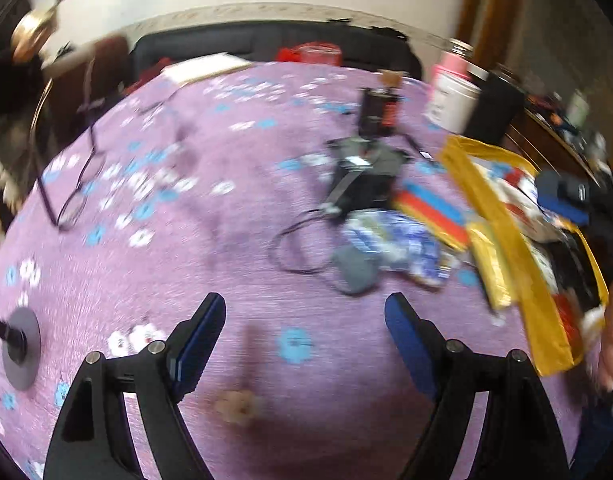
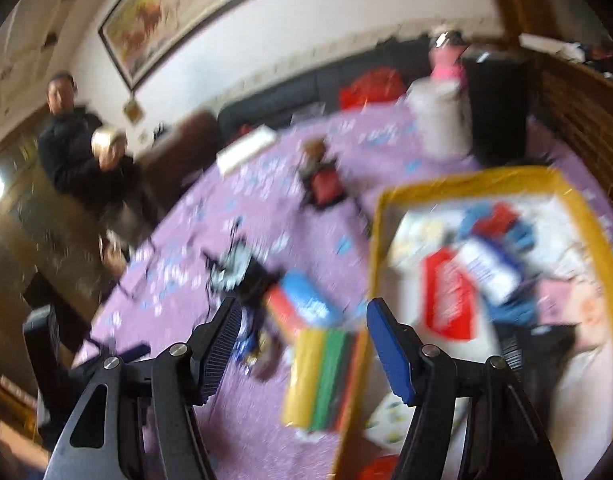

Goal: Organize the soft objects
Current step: 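Move the left tool to the blue-white plastic bag while the right tool reaches the red-blue pack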

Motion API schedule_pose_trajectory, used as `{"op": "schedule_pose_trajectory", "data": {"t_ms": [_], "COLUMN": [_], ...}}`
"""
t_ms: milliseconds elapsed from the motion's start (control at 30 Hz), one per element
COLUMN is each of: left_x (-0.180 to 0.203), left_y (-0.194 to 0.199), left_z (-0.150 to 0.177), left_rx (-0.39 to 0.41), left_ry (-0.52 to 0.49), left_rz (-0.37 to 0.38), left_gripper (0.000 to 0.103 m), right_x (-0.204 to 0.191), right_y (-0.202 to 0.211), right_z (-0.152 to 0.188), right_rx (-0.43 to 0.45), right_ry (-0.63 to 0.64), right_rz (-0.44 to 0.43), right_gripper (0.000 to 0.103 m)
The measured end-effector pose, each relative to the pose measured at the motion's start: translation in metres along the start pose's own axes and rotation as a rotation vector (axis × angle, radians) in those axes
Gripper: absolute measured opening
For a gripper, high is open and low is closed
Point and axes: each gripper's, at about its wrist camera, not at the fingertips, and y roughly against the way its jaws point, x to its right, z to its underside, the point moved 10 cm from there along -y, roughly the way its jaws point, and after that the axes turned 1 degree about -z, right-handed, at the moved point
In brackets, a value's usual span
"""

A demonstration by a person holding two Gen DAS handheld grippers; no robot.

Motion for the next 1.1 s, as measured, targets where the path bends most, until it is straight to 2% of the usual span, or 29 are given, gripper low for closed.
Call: {"op": "schedule_pose_trajectory", "data": {"t_ms": [167,333,433,500,567,633,667,733,767,833,900,967,1100], "left_x": [-0.017,-0.026,-0.031,-0.036,-0.046,-0.053,-0.055,-0.057,-0.057,-0.055,-0.055,-0.053,-0.050], "left_y": [-0.008,-0.012,-0.012,-0.009,-0.003,0.001,0.002,0.002,0.001,0.000,0.001,0.002,0.000], "left_z": [-0.002,0.001,0.002,0.002,-0.002,-0.003,-0.003,-0.003,-0.002,-0.002,-0.002,-0.002,-0.001], "left_rx": [0.005,-0.005,-0.011,0.003,0.030,0.048,0.050,0.046,0.043,0.036,0.040,0.043,0.037], "left_ry": [0.051,0.099,0.122,0.138,0.168,0.197,0.208,0.222,0.222,0.217,0.215,0.213,0.199], "left_rz": [-0.001,0.000,-0.004,-0.020,-0.036,-0.047,-0.047,-0.040,-0.039,-0.031,-0.028,-0.021,-0.023], "left_gripper": [0.081,0.081,0.081,0.081,0.081,0.081,0.081,0.081,0.081,0.081,0.081,0.081,0.081], "right_x": [-0.005,-0.004,-0.013,-0.025,-0.048,-0.072,-0.074,-0.064,-0.052,-0.034,-0.024,-0.015,-0.022], "right_y": [-0.051,-0.083,-0.094,-0.090,-0.084,-0.069,-0.060,-0.048,-0.044,-0.045,-0.050,-0.054,-0.051], "right_z": [0.005,0.002,0.008,0.014,0.029,0.040,0.039,0.031,0.027,0.028,0.034,0.043,0.052], "right_rx": [-0.161,-0.223,-0.243,-0.236,-0.273,-0.295,-0.276,-0.221,-0.198,-0.210,-0.237,-0.257,-0.246], "right_ry": [0.002,-0.027,0.008,0.037,0.033,-0.016,-0.023,-0.013,-0.001,0.043,0.059,0.051,0.080], "right_rz": [0.084,0.129,0.143,0.118,-0.021,-0.209,-0.234,-0.176,-0.101,0.012,0.072,0.100,0.125], "right_gripper": [0.070,0.070,0.070,0.075,0.075,0.075,0.075,0.075,0.075,0.075,0.075,0.075,0.075]}}
